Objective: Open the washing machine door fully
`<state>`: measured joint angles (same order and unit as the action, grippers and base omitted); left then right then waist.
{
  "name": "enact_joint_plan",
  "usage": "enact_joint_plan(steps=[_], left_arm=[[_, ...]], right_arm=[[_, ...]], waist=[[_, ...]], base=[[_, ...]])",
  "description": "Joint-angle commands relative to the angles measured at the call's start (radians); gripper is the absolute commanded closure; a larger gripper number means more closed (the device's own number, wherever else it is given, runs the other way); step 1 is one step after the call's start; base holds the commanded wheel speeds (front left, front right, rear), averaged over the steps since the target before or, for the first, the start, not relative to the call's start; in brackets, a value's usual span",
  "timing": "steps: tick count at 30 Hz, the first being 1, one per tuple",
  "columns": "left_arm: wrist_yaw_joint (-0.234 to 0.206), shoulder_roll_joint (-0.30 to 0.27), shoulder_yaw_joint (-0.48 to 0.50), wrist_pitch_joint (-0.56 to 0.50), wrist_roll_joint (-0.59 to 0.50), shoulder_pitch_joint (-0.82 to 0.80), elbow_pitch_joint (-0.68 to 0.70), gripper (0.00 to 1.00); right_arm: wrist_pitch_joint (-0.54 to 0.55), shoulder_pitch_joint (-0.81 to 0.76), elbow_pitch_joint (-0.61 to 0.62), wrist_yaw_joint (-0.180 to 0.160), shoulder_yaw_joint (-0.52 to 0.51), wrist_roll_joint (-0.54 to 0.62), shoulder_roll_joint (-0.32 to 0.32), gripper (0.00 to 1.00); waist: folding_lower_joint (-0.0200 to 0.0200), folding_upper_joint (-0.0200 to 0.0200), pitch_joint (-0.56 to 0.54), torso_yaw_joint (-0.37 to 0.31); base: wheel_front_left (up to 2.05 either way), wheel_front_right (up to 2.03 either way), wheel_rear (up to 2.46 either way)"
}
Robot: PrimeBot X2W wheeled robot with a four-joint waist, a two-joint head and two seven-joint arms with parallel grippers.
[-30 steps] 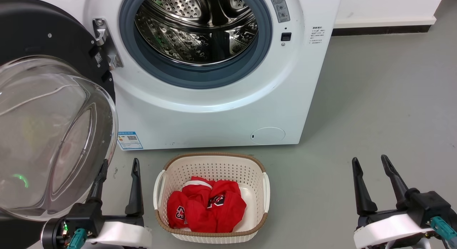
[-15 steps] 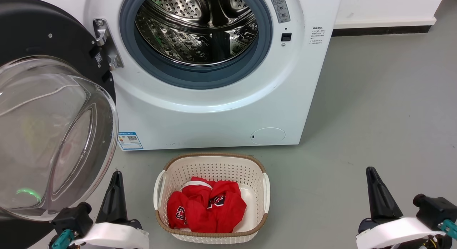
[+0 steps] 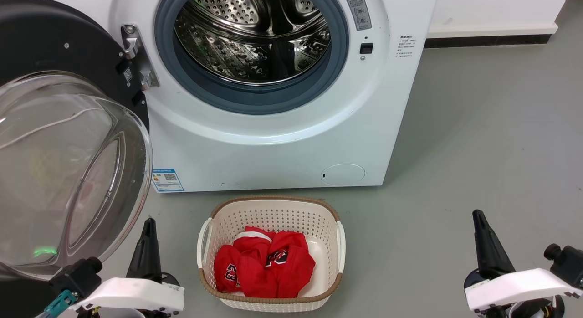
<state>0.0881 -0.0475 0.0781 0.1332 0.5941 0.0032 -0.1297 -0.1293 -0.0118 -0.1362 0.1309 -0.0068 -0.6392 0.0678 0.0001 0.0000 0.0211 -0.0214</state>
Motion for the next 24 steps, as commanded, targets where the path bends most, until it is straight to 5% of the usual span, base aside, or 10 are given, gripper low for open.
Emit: enact_joint_plan(steps=[1,24], left_arm=[[0.005,-0.002,0.005,-0.008,0.039,-0.030,0.008,1.00],[0.019,-0.003,0.015,-0.087,0.360,-0.061,-0.032,1.00]], right_arm=[[0.006,0.032,0.007,0.000,-0.003,-0.040,0.009,1.00],[0.068,0.062,-0.029,0.000,-0.018,-0.363,0.015,1.00]], waist=[[0.0000,0.0000,0.000,0.000],[0.0000,0.0000,-0.005,0.005]], base=[[0.00,0.00,0.00],[0.00,0.00,0.00]])
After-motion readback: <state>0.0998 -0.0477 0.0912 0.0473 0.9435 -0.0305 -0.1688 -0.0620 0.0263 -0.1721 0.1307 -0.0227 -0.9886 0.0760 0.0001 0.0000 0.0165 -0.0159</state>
